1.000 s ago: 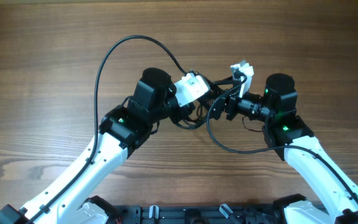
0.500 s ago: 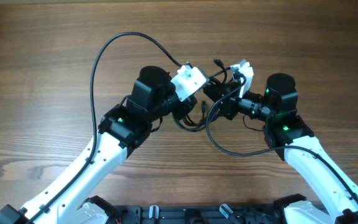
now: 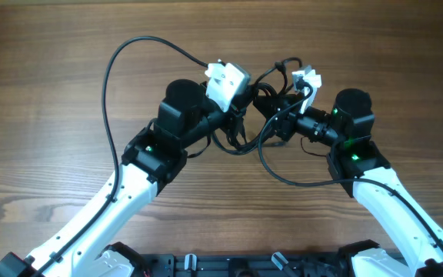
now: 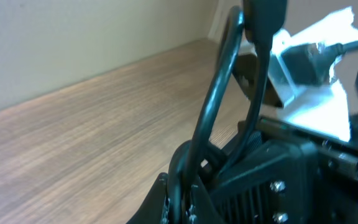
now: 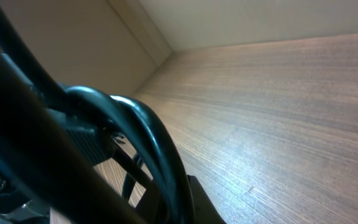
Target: Untangle cables
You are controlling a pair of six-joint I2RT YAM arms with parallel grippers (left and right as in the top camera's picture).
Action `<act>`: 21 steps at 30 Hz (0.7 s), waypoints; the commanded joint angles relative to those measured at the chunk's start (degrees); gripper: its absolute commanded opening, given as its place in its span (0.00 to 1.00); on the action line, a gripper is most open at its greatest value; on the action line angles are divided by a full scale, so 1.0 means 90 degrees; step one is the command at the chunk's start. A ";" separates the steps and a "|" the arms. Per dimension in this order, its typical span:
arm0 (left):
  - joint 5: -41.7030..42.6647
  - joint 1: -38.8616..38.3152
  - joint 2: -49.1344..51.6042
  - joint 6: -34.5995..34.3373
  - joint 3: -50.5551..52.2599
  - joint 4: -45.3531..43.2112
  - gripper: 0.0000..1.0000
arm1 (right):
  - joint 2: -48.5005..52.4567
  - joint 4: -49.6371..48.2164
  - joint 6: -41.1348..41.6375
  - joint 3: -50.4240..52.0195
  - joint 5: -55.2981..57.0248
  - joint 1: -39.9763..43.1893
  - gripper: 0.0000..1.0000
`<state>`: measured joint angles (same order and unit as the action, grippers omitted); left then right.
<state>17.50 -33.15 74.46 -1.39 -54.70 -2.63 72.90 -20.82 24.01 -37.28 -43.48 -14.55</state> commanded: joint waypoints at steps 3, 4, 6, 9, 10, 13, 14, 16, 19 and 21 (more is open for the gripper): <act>-0.0039 0.0758 -0.0532 -0.2290 -0.0163 -0.0624 0.04 | 0.0032 0.0192 -0.0002 0.0041 -0.0051 -0.0066 0.04; -0.0039 0.0874 -0.0556 -0.2611 -0.0163 -0.0639 0.04 | 0.0032 0.0199 -0.0002 0.0041 -0.0029 -0.0066 0.04; -0.0036 0.1076 -0.0571 -0.3002 -0.0163 -0.0639 0.04 | 0.0032 0.0238 0.0000 0.0041 -0.0032 -0.0068 0.04; -0.0039 0.1251 -0.0571 -0.3082 -0.0163 -0.0668 0.04 | 0.0032 0.0333 0.0007 0.0041 -0.0032 -0.0066 0.04; -0.0039 0.1290 -0.0573 -0.3143 -0.0163 -0.0702 0.04 | 0.0032 0.0369 0.0012 0.0041 -0.0029 -0.0066 0.04; -0.0041 0.1430 -0.0573 -0.3514 -0.0163 -0.0923 0.04 | 0.0032 0.0430 0.0019 0.0041 -0.0029 -0.0066 0.04; -0.0041 0.1496 -0.0573 -0.3650 -0.0163 -0.1027 0.04 | 0.0032 0.0444 0.0017 0.0041 -0.0029 -0.0066 0.04; -0.0046 0.1656 -0.0573 -0.3951 -0.0163 -0.1224 0.04 | 0.0032 0.0486 0.0019 0.0041 0.0000 -0.0066 0.04; -0.0044 0.1882 -0.0571 -0.4379 -0.0163 -0.1447 0.04 | 0.0032 0.0561 0.0017 0.0041 0.0046 -0.0066 0.04; -0.0044 0.2081 -0.0571 -0.4806 -0.0163 -0.1583 0.04 | 0.0032 0.0636 0.0017 0.0041 0.0068 -0.0068 0.04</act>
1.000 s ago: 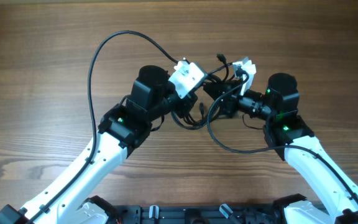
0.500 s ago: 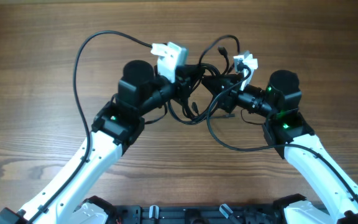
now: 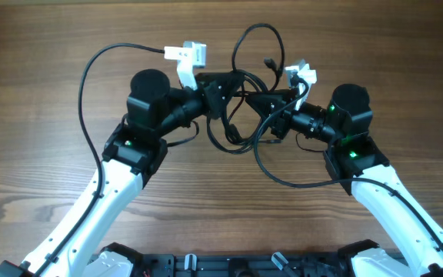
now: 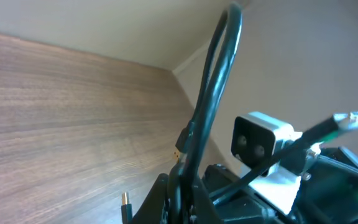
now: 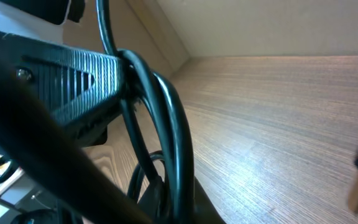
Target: Untangle cables
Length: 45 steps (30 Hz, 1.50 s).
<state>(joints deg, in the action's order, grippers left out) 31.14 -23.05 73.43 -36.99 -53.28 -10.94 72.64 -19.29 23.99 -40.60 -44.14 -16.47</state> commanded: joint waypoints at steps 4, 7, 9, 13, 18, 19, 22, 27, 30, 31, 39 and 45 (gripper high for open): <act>-0.1581 0.1214 -0.0457 -0.1404 -0.0321 -0.0719 0.04 | 0.0061 0.0534 0.0022 0.0410 0.0204 0.0146 0.04; -0.1586 0.1433 -0.0457 -0.1797 -0.0321 -0.0721 0.04 | 0.0061 0.0719 0.0017 0.0410 0.0238 0.0146 0.04; -0.1583 0.1579 -0.0457 -0.2081 -0.0321 -0.0719 0.04 | 0.0061 0.0811 0.0015 0.0410 0.0236 0.0146 0.04; -0.1581 0.1814 -0.0457 -0.2518 -0.0321 -0.0716 0.04 | 0.0061 0.0894 0.0019 0.0410 0.0233 0.0146 0.04; -0.1583 0.1843 -0.0457 -0.2526 -0.0321 -0.0719 0.04 | 0.0061 0.1093 -0.0002 0.0410 0.0238 0.0146 0.04; -0.1608 0.1843 -0.0457 -0.2620 -0.0321 -0.0714 0.04 | 0.0061 0.1120 -0.0002 0.0413 0.0238 0.0146 0.04; -0.1736 0.1843 -0.0457 -0.2691 -0.0321 -0.0716 0.04 | 0.0061 0.1149 0.0002 0.0413 0.0238 0.0146 0.04; -0.1921 0.1843 -0.0457 -0.2803 -0.0321 -0.0716 0.04 | 0.0061 0.1156 0.0000 0.0413 0.0240 0.0146 0.04; -0.2001 0.1843 -0.0457 -0.2803 -0.0321 -0.0714 0.04 | 0.0061 0.1180 0.0002 0.0413 0.0287 0.0146 0.07; -0.2089 0.1868 -0.0457 -0.2815 -0.0321 -0.0716 0.04 | 0.0061 0.1246 0.0002 0.0413 0.0381 0.0146 0.07; -0.2137 0.2140 -0.0457 -0.3330 -0.0321 -0.0690 0.04 | 0.0061 0.1443 0.0005 0.0413 0.0571 0.0146 0.42; -0.2135 0.2176 -0.0457 -0.3325 -0.0321 -0.0636 0.04 | 0.0061 0.1433 0.0257 0.0413 0.0559 0.0146 0.80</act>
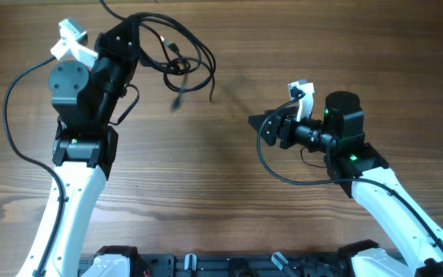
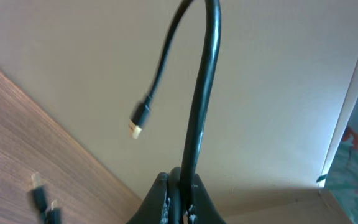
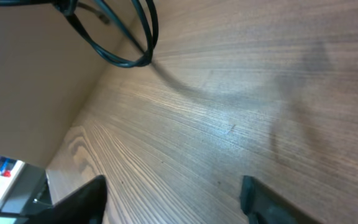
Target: Untangle cables
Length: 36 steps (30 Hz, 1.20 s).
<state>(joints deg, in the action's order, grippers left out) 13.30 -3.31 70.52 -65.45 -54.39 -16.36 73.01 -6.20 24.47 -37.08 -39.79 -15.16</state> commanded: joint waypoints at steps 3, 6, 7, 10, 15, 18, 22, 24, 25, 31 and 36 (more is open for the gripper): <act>-0.0151 -0.0017 -0.0134 -0.0163 -0.0197 0.0194 0.04 | 0.0019 -0.0236 0.0357 0.0022 -0.0308 0.0000 0.84; -0.0100 -0.0019 -0.0134 -0.0163 -0.0197 0.0469 0.04 | 0.0019 -0.0699 0.0814 0.0022 -0.0653 0.0000 0.86; -0.0022 -0.0024 -0.0134 -0.0163 -0.0197 0.0544 0.04 | 0.0019 -0.0862 0.0906 0.0019 -0.0753 0.0000 0.86; 0.0287 -0.0049 -0.0134 -0.0163 -0.0197 0.0719 0.04 | 0.0019 -0.1552 0.1447 0.0022 -0.0984 0.0000 0.89; 0.0287 -0.0287 -0.0121 -0.0087 -0.0197 0.1200 0.04 | 0.0019 -0.2599 0.2402 0.0022 -0.1010 -0.0002 0.94; 0.0284 -0.0597 -0.0119 -0.0087 -0.0197 0.1287 0.04 | 0.0019 -0.2890 0.2528 0.0022 -0.1027 -0.0005 0.94; 0.0282 -0.0967 -0.0107 -0.0087 -0.0197 0.1282 0.04 | 0.0029 -0.2880 0.2611 0.0022 -0.1022 -0.0024 0.94; 0.0282 -0.1093 -0.0095 -0.0092 -0.0197 0.1280 0.04 | 0.0051 -0.2873 0.2603 0.0022 -0.0974 -0.0024 0.94; 0.0277 -0.1195 -0.0085 -0.0095 -0.0197 0.1273 0.04 | 0.0068 -0.2871 0.2584 0.0022 -0.0974 -0.0027 0.94; 0.0255 -0.1450 -0.0085 -0.0755 -0.0197 0.1018 0.04 | 0.0083 -0.2467 0.2397 0.0022 -0.0685 -0.0032 0.94; 0.0253 -0.1622 -0.0085 -0.1644 -0.0197 0.0913 0.04 | 0.0153 -0.2312 0.1938 0.0022 -0.0622 -0.0066 0.94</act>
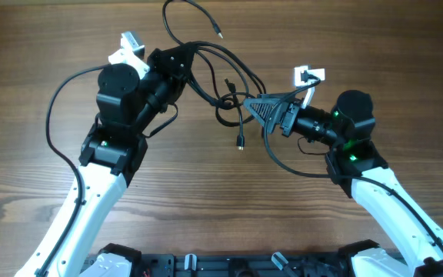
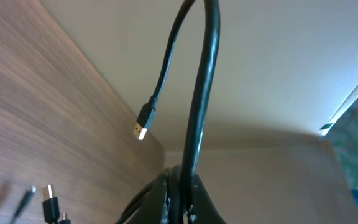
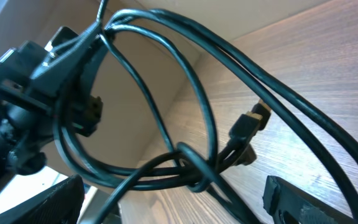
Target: Untangle cables
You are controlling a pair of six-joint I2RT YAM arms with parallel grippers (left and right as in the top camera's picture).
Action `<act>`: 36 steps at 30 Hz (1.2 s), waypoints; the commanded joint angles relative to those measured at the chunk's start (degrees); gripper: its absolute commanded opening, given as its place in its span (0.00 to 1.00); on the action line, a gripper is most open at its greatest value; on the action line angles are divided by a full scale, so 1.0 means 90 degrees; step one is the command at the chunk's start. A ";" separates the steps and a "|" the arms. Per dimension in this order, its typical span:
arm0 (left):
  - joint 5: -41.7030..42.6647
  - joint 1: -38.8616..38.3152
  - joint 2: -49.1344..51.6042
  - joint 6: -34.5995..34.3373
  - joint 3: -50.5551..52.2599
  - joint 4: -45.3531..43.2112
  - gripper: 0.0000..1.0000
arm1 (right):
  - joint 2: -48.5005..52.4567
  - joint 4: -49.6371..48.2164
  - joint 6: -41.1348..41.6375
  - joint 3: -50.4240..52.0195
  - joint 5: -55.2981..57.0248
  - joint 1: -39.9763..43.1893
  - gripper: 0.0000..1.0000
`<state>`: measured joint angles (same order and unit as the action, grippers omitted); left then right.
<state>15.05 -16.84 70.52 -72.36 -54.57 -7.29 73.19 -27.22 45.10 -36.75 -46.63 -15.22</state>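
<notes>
A bundle of black cables [image 1: 223,98] hangs looped and knotted over the middle of the table. My left gripper [image 1: 180,63] is shut on one strand [image 2: 194,124], which rises from its fingers [image 2: 174,193]. A USB plug [image 2: 143,123] dangles beside the strand, and another plug [image 1: 239,142] hangs low over the table. My right gripper [image 1: 254,108] stands wide open at the bundle's right side. In the right wrist view the knot [image 3: 194,173] sits between the spread fingers [image 3: 291,198] of the right gripper [image 3: 179,208]; whether they touch it cannot be told.
The wooden table [image 1: 206,208] fills the overhead view. Each arm trails its own black wiring: a loop [image 1: 52,131] left of the left arm, and another loop [image 1: 283,165] below the right wrist. A loose cable end [image 1: 220,35] points toward the far edge.
My left gripper has moved from the far left back toward the middle, still shut on the cable. The bundle now hangs at my right gripper's open fingers, which then had nothing near them.
At first both grippers were close together in the tangle at the table's middle. Then they stood slightly apart with cables stretched between them. Later the left held the bundle at the far left and the right was open and empty. Now the bundle is back at the right gripper.
</notes>
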 commanded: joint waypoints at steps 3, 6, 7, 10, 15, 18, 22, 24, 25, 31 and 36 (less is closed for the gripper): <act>0.0063 -0.0160 -0.0085 -0.1457 -0.0177 -0.0092 0.04 | 0.0335 0.0097 -0.0359 -0.0015 0.0216 -0.0066 0.94; 0.0063 -0.0160 -0.0085 -0.2013 -0.0177 -0.0092 0.04 | 0.0665 0.0102 -0.0350 -0.0015 0.0219 -0.0066 0.93; 0.0063 -0.0160 -0.0085 -0.2181 -0.0177 -0.0092 0.04 | 0.0782 0.0102 -0.0345 -0.0015 0.0216 -0.0066 0.91; 0.0063 -0.0160 -0.0085 -0.2229 -0.0177 -0.0095 0.04 | 0.0981 0.0100 -0.0345 -0.0015 0.0175 -0.0066 0.89; 0.0063 -0.0160 -0.0085 -0.2783 -0.0177 -0.0095 0.04 | 0.1025 0.0104 -0.0517 -0.0015 0.0199 -0.0066 0.89; 0.0063 -0.0158 -0.0085 -0.3456 -0.0177 -0.0097 0.04 | 0.1044 0.0131 -0.0515 -0.0015 0.0202 -0.0066 0.88; 0.0063 -0.0158 -0.0085 -0.3762 -0.0177 -0.0138 0.04 | 0.1073 0.0199 -0.0520 -0.0015 0.0391 -0.0063 0.88; 0.0063 -0.0158 -0.0085 -0.3934 -0.0177 -0.0170 0.04 | 0.1086 0.0318 -0.0517 -0.0015 0.0593 -0.0063 0.88; 0.0063 -0.0158 -0.0085 -0.4022 -0.0177 -0.0170 0.04 | 0.1088 0.0415 -0.0515 -0.0017 0.0719 -0.0063 0.88; 0.0058 -0.0141 -0.0085 -0.4340 -0.0177 -0.0350 0.04 | 0.1095 0.0736 -0.0517 -0.0015 0.0942 -0.0063 0.89; -0.0296 -0.0138 -0.0085 -0.4381 -0.0177 -0.0721 0.04 | 0.1095 0.1061 -0.0520 -0.0015 0.1110 -0.0063 0.89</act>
<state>14.79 -18.00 70.52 -109.45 -54.59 -12.51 82.43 -18.35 41.25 -36.75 -38.37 -15.44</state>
